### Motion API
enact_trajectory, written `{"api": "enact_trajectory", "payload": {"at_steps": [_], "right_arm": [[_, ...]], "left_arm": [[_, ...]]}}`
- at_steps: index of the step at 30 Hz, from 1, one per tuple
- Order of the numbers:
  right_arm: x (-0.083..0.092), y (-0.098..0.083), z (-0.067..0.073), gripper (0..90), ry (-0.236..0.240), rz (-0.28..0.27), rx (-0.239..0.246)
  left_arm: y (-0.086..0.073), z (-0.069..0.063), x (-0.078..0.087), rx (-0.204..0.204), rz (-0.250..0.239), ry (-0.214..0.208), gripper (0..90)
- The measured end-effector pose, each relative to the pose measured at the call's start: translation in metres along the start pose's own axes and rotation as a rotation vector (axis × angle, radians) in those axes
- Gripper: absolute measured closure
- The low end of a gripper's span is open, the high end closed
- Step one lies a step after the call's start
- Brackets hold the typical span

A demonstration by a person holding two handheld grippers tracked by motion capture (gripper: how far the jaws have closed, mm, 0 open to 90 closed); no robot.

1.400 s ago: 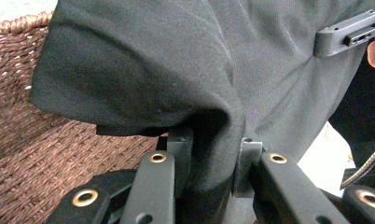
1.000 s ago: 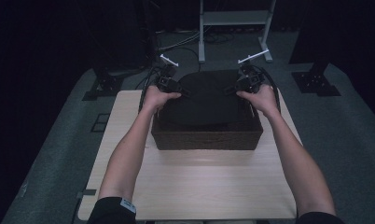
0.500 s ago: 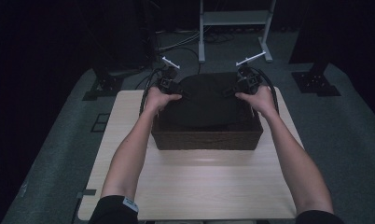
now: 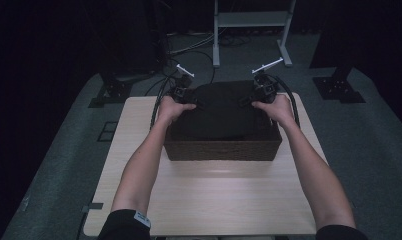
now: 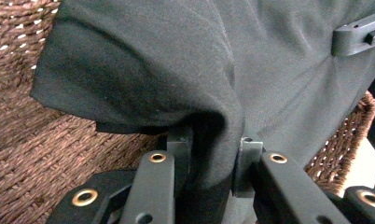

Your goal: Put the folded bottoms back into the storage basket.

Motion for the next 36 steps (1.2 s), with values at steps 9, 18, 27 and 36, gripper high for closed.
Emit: {"api": "enact_trajectory", "payload": {"at_steps": [9,18,27,36], "right_arm": [[-0.007,-0.002,-0.002,76.6,-0.006,0.013,-0.005],[-0.015,-0.008,-0.012,76.6,-0.005,0.022,-0.032],[-0.018,-0.010,-0.018,76.6,-0.023,0.032,-0.034],[-0.024,-0.012,-0.022,76.6,-0.040,0.042,-0.043]], "left_arm": [[-0.006,0.004,-0.007,0.019,0.001,0.005,73.5],[-0.010,0.006,-0.016,0.012,0.036,0.011,73.4],[-0.011,0.007,-0.024,0.012,0.054,0.024,73.3],[-0.014,0.008,-0.031,0.008,0.080,0.042,73.1]]}}
Point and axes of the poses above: each handheld gripper's, and its own axes: x roughly backward along the jaws, y roughly out of its top, z roughly to its left, the point moved 7 cm from there along -x, roughly forward along the jaws, and after that the axes turned 13 degrees about -x, right-handed, at the moved point
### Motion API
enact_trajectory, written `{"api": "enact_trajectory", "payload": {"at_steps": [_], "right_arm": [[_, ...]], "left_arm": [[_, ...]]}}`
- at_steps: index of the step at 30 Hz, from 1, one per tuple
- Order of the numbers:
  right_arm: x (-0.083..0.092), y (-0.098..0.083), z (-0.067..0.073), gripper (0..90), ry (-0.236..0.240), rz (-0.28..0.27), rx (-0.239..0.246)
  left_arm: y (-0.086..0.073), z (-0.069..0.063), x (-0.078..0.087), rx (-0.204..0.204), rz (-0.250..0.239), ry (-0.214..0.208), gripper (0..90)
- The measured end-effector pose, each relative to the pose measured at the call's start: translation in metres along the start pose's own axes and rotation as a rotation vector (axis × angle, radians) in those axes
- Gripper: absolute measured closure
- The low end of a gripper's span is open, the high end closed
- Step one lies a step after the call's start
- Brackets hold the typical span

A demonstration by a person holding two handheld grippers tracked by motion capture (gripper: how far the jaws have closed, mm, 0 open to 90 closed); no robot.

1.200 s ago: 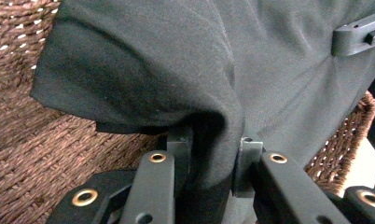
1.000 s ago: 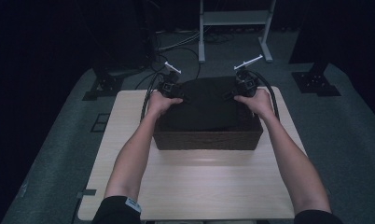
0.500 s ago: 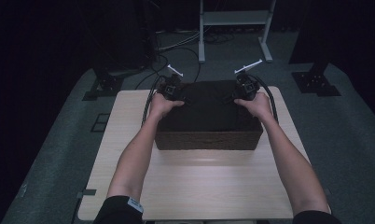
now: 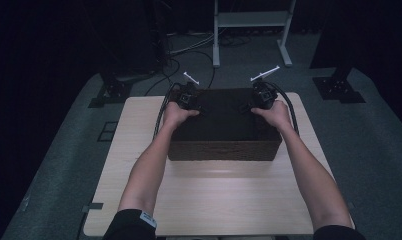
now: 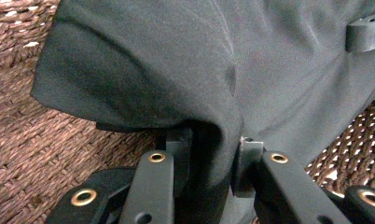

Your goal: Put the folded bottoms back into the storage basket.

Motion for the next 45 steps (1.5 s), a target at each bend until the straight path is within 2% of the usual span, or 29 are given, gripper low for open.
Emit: {"api": "enact_trajectory", "payload": {"at_steps": [4,10,15,30,40,45], "right_arm": [[-0.002,-0.001,-0.001,76.6,-0.007,0.009,0.000],[-0.005,-0.001,-0.002,76.5,-0.016,0.010,-0.009],[-0.009,-0.001,-0.003,76.5,-0.023,0.013,-0.014],[-0.017,-0.002,-0.009,73.8,-0.063,0.028,-0.031],[-0.012,-0.002,-0.015,71.1,-0.109,0.009,-0.032],[-0.017,-0.006,-0.021,71.2,-0.120,0.024,-0.047]], "left_arm": [[-0.001,0.000,-0.003,0.003,0.012,0.008,73.1],[-0.002,0.001,-0.003,0.004,0.010,0.018,73.1],[-0.005,0.003,-0.006,0.026,0.003,0.016,72.7],[-0.008,0.006,-0.011,0.037,0.001,0.025,70.1],[-0.010,0.013,-0.005,0.056,0.005,0.073,65.8],[-0.012,0.014,-0.005,0.058,0.009,0.083,65.0]]}}
Point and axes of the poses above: each handheld gripper's, and its own axes: x roughly backward along the jaws, y roughly out of its top, z roughly to its left, the point moved 7 cm from there along -x, roughly forward along the jaws, and after that the axes turned 13 degrees about -x, right-handed, at the moved point
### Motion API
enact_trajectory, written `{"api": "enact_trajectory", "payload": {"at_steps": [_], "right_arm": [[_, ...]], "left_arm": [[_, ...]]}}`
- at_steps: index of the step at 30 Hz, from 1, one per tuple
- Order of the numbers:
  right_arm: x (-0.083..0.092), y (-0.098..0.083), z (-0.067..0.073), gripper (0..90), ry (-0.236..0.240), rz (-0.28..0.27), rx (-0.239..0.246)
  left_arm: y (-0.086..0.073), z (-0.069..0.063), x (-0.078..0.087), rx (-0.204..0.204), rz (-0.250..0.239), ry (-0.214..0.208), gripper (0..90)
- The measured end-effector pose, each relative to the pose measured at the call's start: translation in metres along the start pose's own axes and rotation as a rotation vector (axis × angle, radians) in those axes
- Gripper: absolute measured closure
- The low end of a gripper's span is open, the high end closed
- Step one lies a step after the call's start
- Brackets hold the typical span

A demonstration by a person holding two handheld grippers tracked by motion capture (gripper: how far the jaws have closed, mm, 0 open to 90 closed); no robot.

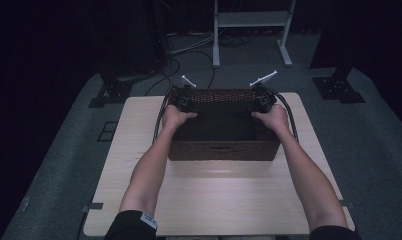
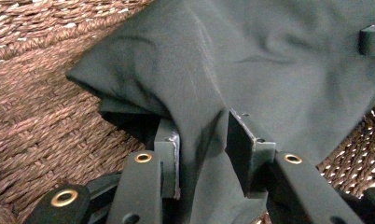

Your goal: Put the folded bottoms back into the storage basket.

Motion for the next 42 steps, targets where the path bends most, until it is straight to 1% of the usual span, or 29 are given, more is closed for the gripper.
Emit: {"api": "enact_trajectory", "payload": {"at_steps": [7,9,14,17,22,23,25,26,28,29,30,34,35,37,38,40,42], "right_arm": [[-0.002,-0.002,0.000,71.4,-0.004,0.011,0.003],[-0.002,-0.002,-0.001,71.3,-0.006,0.013,-0.001],[-0.001,-0.003,-0.003,70.6,-0.017,0.012,-0.011],[0.000,-0.004,-0.006,70.4,-0.028,0.012,-0.004],[0.002,-0.003,-0.007,67.5,-0.045,0.004,-0.008],[0.002,-0.003,-0.008,66.6,-0.052,0.003,-0.010],[0.004,-0.003,-0.010,65.9,-0.056,-0.002,-0.011],[0.005,-0.003,-0.010,65.2,-0.058,-0.002,-0.022],[0.007,-0.003,-0.011,64.1,-0.061,-0.013,-0.021],[0.008,-0.002,-0.011,64.1,-0.062,-0.016,-0.023],[0.009,-0.002,-0.011,63.7,-0.061,-0.019,-0.023],[0.014,-0.001,-0.012,62.3,-0.066,-0.039,-0.017],[0.016,-0.001,-0.012,62.3,-0.062,-0.042,-0.027],[0.018,-0.001,-0.013,62.0,-0.067,-0.049,-0.024],[0.019,-0.001,-0.013,61.9,-0.062,-0.051,-0.026],[0.021,-0.001,-0.013,61.4,-0.057,-0.056,-0.028],[0.022,-0.002,-0.012,61.4,-0.044,-0.056,-0.029]], "left_arm": [[-0.001,0.000,-0.003,0.000,0.008,0.007,64.4],[-0.001,0.001,-0.001,0.008,0.005,0.015,63.2],[-0.001,0.002,0.002,0.009,-0.002,0.024,62.5],[-0.001,0.004,0.004,0.011,-0.008,0.034,62.5],[-0.002,0.008,0.009,0.020,-0.018,0.050,60.9],[-0.002,0.009,0.011,0.027,-0.028,0.057,59.9],[-0.003,0.011,0.013,0.041,-0.039,0.053,58.8],[-0.004,0.013,0.014,0.042,-0.040,0.059,58.4],[-0.005,0.014,0.015,0.055,-0.055,0.063,57.8],[-0.006,0.015,0.017,0.053,-0.054,0.063,57.5],[-0.006,0.016,0.018,0.056,-0.062,0.070,57.3],[-0.005,0.018,0.024,0.059,-0.082,0.074,54.7],[-0.005,0.018,0.026,0.060,-0.084,0.077,54.6],[-0.004,0.019,0.029,0.065,-0.101,0.083,54.3],[-0.004,0.020,0.030,0.067,-0.105,0.077,54.0],[-0.003,0.020,0.033,0.075,-0.130,0.089,53.5],[-0.003,0.019,0.033,0.076,-0.129,0.078,53.4]]}}
Point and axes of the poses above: each handheld gripper's, and its own axes: x roughly backward along the jaws, y roughly out of its top, z roughly to its left, the point moved 7 cm from there along -x, roughly forward along the jaws, and after that the axes turned 13 degrees about -x, right-handed, at the moved point
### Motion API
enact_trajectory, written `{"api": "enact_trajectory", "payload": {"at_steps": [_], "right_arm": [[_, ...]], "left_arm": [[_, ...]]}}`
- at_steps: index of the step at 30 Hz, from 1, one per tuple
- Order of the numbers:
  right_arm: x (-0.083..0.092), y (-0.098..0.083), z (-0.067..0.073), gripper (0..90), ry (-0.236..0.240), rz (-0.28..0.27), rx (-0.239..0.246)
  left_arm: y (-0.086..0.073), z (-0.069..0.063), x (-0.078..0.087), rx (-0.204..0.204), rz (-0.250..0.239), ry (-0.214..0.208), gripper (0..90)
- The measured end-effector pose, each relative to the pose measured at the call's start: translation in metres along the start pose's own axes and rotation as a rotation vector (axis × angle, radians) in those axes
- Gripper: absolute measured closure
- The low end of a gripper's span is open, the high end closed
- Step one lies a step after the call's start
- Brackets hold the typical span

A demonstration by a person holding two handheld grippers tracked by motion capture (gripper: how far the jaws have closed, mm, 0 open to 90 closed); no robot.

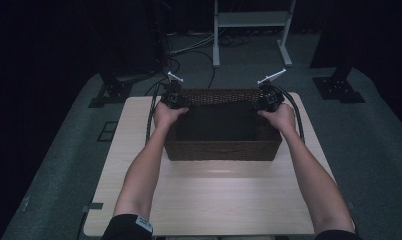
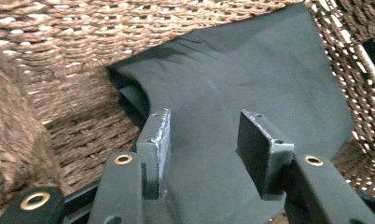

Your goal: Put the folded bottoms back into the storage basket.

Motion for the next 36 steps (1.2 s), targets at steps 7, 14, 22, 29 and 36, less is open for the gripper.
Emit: {"api": "enact_trajectory", "payload": {"at_steps": [7,14,22,29,36], "right_arm": [[0.004,-0.004,0.002,60.9,0.032,-0.018,-0.002],[0.010,-0.014,0.001,60.1,0.058,-0.034,-0.005],[0.025,-0.023,0.004,59.0,0.089,-0.066,0.010],[0.033,-0.035,0.005,56.8,0.100,-0.077,0.024],[0.041,-0.043,0.006,54.6,0.109,-0.086,0.032]], "left_arm": [[-0.003,-0.008,-0.001,-0.017,0.005,-0.015,51.9],[-0.004,-0.020,0.005,-0.048,-0.004,-0.026,50.7],[-0.002,-0.041,0.014,-0.085,-0.040,-0.039,49.6],[-0.007,-0.051,0.020,-0.101,-0.062,-0.050,46.9],[-0.013,-0.058,0.030,-0.113,-0.086,-0.064,42.8]]}}
Point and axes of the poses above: each handheld gripper's, and its own axes: x roughly backward along the jaws, y roughly out of its top, z roughly to its left, the point moved 7 cm from there along -x, roughly forward along the jaws, and after that the axes turned 13 degrees about -x, right-handed, at the moved point
